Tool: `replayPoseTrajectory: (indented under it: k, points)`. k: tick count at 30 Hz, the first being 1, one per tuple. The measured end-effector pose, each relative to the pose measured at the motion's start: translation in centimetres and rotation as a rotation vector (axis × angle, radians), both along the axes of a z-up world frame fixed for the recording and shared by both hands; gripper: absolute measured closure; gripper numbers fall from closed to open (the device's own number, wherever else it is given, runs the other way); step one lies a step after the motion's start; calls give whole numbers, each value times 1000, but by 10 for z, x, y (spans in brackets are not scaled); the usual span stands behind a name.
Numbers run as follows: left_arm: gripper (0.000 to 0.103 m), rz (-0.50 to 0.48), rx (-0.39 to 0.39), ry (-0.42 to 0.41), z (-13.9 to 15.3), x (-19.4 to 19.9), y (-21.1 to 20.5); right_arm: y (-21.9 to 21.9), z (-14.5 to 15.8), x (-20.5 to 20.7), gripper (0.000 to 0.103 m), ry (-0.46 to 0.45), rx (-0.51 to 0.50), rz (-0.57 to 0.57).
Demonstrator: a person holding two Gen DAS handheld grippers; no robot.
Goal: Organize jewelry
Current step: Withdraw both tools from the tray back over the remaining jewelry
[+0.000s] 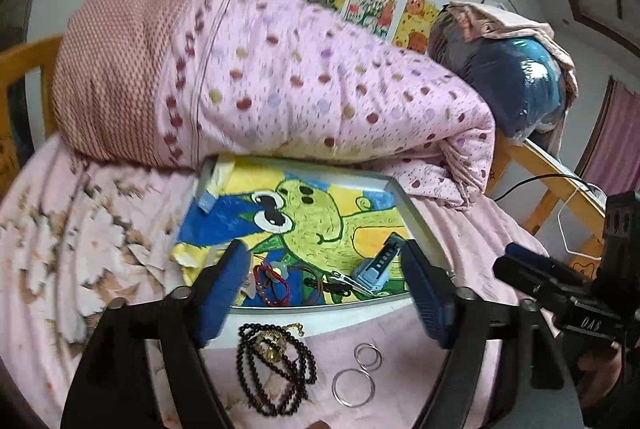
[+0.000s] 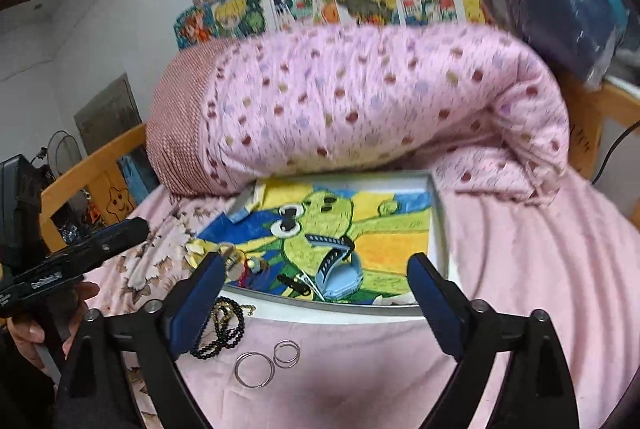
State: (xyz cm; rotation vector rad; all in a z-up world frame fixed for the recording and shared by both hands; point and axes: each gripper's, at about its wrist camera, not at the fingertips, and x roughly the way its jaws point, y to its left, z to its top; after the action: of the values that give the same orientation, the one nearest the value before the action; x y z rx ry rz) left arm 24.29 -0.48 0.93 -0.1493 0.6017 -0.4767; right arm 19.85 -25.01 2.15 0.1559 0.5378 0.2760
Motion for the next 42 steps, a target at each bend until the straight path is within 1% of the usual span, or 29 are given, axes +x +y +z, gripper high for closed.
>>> replayPoseTrajectory:
  k: [1, 2, 3, 5, 11, 14, 17, 20, 22, 24, 28, 35, 37, 42]
  points:
    - [12, 9, -4, -21, 4, -7, 1, -1, 5, -7, 2, -20, -4, 2]
    - [9, 19, -16, -48, 9, -17, 3, -1, 8, -13, 0, -34, -7, 1]
    - [7, 28, -23, -69, 14, -27, 4, -1, 12, -20, 0, -53, -13, 0]
    - [7, 44, -18, -91, 21, -42, 5, 0, 18, -31, 0, -76, -27, 4]
    - [7, 81, 52, -148, 31, -90, 11, 2, 28, -73, 0, -160, -68, 40]
    - [6, 82, 37, -136, 30, -110, 21, 3, 31, -91, 0, -188, -77, 63]
    - [2, 108, 19, -118, 29, -130, 31, 4, 34, -104, 0, -212, -85, 89]
    - [2, 133, 0, -132, 32, -150, 40, 7, 35, -115, 0, -228, -109, 111]
    - [2, 149, 18, -135, 33, -158, 42, 11, 33, -119, 0, -225, -121, 136]
    - [2, 168, 58, -136, 32, -166, 43, 12, 31, -122, 0, -219, -125, 145]
    - [2, 165, 113, -106, 25, -171, 41, 13, 24, -122, 0, -195, -130, 141]
    - [2, 137, 113, -6, 6, -163, 42, 13, 8, -115, 0, -142, -141, 124]
    - [2, 138, 126, 15, 3, -161, 42, 15, 1, -111, 0, -119, -150, 123]
    - [2, 126, 174, 96, -11, -152, 37, 18, -18, -103, 0, -63, -156, 125]
